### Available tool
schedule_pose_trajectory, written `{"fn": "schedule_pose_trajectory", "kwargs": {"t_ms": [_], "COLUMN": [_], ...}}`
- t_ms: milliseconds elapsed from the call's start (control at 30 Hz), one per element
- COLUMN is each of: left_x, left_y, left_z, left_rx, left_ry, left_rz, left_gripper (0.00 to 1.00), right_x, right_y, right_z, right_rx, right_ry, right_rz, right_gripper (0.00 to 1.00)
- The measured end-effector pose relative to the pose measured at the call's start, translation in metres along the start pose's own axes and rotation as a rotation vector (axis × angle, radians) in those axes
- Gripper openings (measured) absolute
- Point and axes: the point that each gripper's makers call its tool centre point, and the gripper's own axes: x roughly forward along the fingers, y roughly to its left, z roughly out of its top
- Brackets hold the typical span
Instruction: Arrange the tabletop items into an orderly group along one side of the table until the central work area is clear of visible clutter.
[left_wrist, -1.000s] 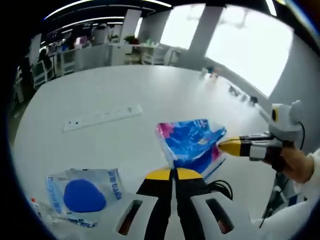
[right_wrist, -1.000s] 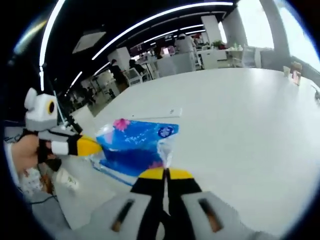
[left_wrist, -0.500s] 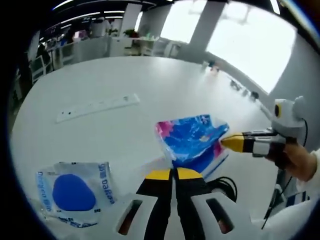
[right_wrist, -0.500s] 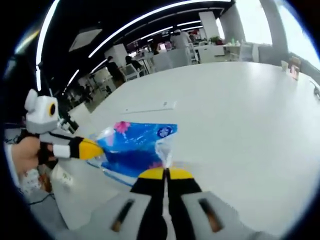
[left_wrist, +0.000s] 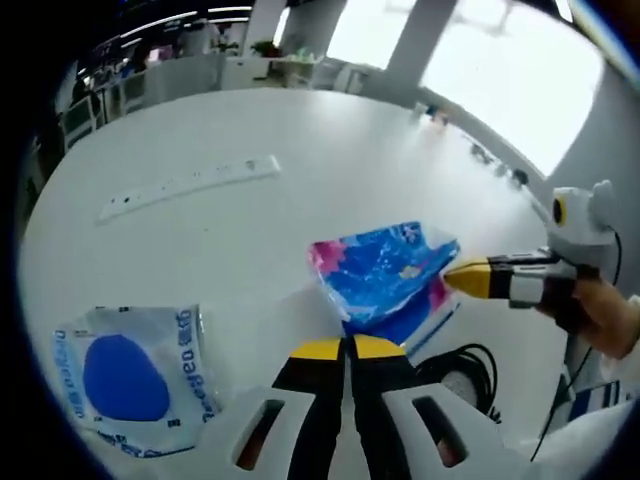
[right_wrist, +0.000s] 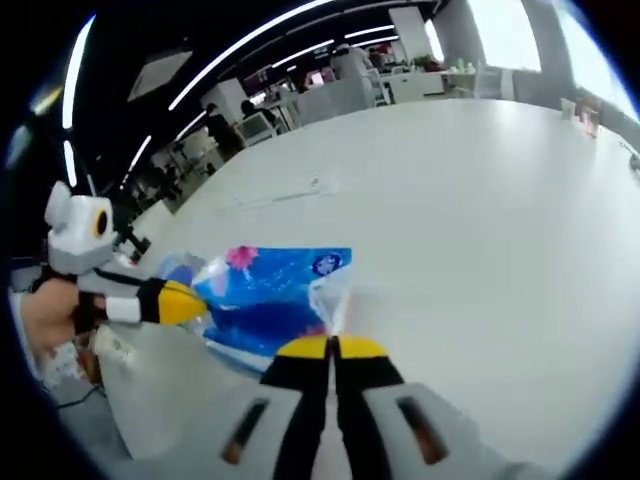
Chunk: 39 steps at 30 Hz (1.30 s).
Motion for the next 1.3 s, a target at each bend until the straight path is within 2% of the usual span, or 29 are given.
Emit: {"fn": "schedule_pose_trajectory", "kwargs": {"t_ms": [300, 567, 933, 1200, 1300], "left_x": [0.009, 0.019, 0.024, 0.023, 0.02], "left_y": [0.005, 0.008, 0.005, 0.006, 0.005], "left_z": [-0.013, -0.02, -0.022, -0.017, -0.013], "left_rx": [-0.005, -0.018, -0.003, -0.009, 0.018], "left_ry": [0.038, 0.063, 0.06, 0.041, 0.024], "left_rz": [0.017, 0.025, 0.04, 0.047, 0.049], "left_gripper": [0.0, 0.0, 0.0, 0.0, 0.02], "right_x": [0.012, 0.011, 0.009, 0.01, 0.011], "right_y": [-0.003, -0.01, -0.016, -0.016, -0.015], "right_z": [-0.018, -0.02, -0.026, -0.026, -0.026], "right_rx": [-0.014, -0.022, 0.006, 0.018, -0.002], "right_ry": [0.056, 0.052, 0.03, 0.037, 0.056], "right_rz": [-0.002, -0.013, -0.018, -0.033, -0.038], "right_gripper": [0.0, 0.0, 0.0, 0.0, 0.0]}}
